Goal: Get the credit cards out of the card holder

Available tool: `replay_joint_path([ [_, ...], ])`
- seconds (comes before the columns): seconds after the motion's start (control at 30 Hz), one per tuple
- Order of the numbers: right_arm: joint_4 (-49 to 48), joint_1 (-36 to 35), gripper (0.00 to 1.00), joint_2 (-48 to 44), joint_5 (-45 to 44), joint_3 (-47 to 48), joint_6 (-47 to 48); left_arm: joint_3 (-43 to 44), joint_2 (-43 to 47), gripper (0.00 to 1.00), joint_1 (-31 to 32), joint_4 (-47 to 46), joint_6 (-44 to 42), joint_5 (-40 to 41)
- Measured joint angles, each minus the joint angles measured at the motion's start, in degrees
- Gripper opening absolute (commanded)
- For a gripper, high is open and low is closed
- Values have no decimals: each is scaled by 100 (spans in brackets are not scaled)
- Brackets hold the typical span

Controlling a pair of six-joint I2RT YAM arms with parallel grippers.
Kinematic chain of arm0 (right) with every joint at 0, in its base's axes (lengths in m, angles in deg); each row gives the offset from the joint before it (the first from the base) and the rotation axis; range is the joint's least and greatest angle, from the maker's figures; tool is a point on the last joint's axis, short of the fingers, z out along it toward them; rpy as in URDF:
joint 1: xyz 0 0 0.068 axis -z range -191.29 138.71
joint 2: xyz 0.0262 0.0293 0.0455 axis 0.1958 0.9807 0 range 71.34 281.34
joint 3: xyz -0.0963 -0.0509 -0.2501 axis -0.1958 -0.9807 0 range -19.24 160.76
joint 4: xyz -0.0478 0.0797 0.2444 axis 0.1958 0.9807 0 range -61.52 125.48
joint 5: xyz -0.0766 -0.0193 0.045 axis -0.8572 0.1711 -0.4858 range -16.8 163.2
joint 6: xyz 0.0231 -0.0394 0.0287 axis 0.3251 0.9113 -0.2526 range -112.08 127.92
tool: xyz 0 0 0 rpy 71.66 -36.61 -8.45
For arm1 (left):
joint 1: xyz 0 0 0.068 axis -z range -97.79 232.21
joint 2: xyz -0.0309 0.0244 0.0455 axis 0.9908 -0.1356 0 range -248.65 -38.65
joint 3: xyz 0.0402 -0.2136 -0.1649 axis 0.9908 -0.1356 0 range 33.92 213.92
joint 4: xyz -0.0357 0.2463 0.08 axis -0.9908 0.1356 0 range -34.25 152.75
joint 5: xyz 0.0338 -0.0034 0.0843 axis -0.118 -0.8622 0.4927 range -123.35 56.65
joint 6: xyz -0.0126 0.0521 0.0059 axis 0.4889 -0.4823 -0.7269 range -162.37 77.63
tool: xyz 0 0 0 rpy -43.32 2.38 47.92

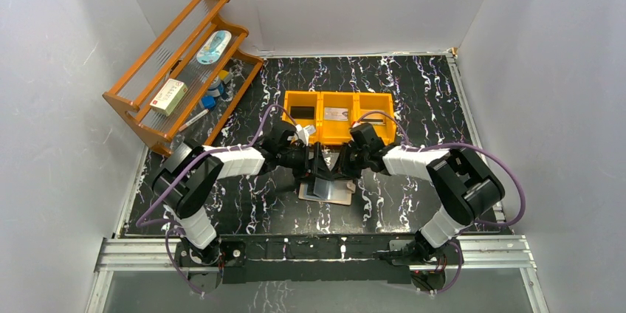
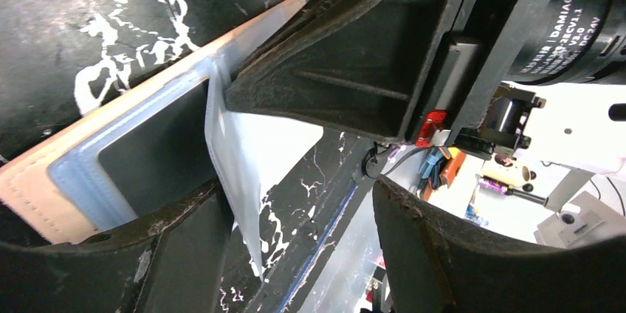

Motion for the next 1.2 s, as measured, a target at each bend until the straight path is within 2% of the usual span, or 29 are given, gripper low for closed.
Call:
replay_joint_path([
  [0.1, 111, 26, 33, -103, 2, 4, 0, 44, -2, 65, 28, -79, 4, -74],
  [0.3, 704, 103, 35, -575, -223, 175, -4, 264, -39, 64, 63, -129, 0, -223],
  [0.53, 1718, 260, 36, -1473, -1392, 385, -140, 461, -232, 65, 262, -212, 4, -337],
  [0.67, 1875, 299, 37, -2166, -1803, 262, -271, 560, -409, 65, 402, -164, -26, -348],
  [0.83, 1814, 299, 37, -2529, -1792, 50, -374, 579, -212, 67, 474, 492, -380, 278],
  [1.0, 1661, 299, 38, -2404, -1427, -33, -413, 584, 374, 67, 470, 1093, -682, 984],
  [1.2, 1408, 299, 37, -2002, -817, -20, -299, 516, 918, 71, 466, 1272, -702, 1628],
])
